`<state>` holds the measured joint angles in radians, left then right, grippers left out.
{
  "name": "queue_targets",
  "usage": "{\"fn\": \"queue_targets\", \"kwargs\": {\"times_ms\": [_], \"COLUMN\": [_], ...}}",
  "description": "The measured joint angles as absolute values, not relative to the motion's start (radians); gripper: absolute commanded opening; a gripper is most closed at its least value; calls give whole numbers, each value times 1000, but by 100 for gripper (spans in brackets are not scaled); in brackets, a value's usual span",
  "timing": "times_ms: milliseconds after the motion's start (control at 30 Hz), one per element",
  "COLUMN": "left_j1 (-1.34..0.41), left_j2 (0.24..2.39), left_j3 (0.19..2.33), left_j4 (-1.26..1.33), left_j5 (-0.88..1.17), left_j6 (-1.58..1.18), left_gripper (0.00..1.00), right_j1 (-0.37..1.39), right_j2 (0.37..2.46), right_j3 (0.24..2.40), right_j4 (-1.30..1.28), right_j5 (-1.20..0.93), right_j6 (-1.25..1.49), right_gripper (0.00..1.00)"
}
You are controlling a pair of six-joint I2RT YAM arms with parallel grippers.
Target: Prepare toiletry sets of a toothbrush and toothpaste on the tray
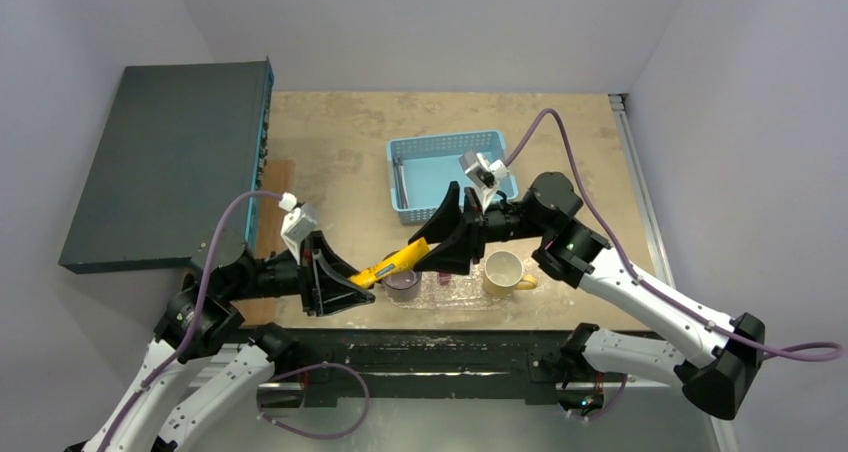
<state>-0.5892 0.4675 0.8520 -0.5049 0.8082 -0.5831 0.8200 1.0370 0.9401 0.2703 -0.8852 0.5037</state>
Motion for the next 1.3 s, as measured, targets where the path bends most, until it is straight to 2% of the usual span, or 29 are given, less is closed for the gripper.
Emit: {"fn": "queue_targets", "kwargs": {"times_ms": [200,333,800,933,1067,1133,1167,1300], "left_j1": [-589,-589,-589,-589,-589,-589,-589,-589], "left_j2": [472,476,482,482,482,482,482,482], "left_j3": [852,852,837,836,836,836,836,836], "left_j4": [-489,-485,-480,-480,-479,-480,-480,-491], "left_j5": [808,808,815,820,830,832,833,835], "left_j6": [-583,-583,-583,-583,-583,-582,-582,-579], "left_gripper": [0,0,0,0,0,0,3,27], "right_j1": [834,844,847,850,851,851,851,860], "right_j2": [1061,1074,1075,1076,1080,1081,1081,1079], "right_j3": [940,940,940,940,940,940,940,940], "right_j4": [285,285,285,286,286,286,286,282], "right_j5": [-894,-905,-908,-908,-908,-910,-910,-908], "right_j6": [517,517,519,519,518,522,523,516], "right_gripper": [49,41,41,29,0,0,0,0]}}
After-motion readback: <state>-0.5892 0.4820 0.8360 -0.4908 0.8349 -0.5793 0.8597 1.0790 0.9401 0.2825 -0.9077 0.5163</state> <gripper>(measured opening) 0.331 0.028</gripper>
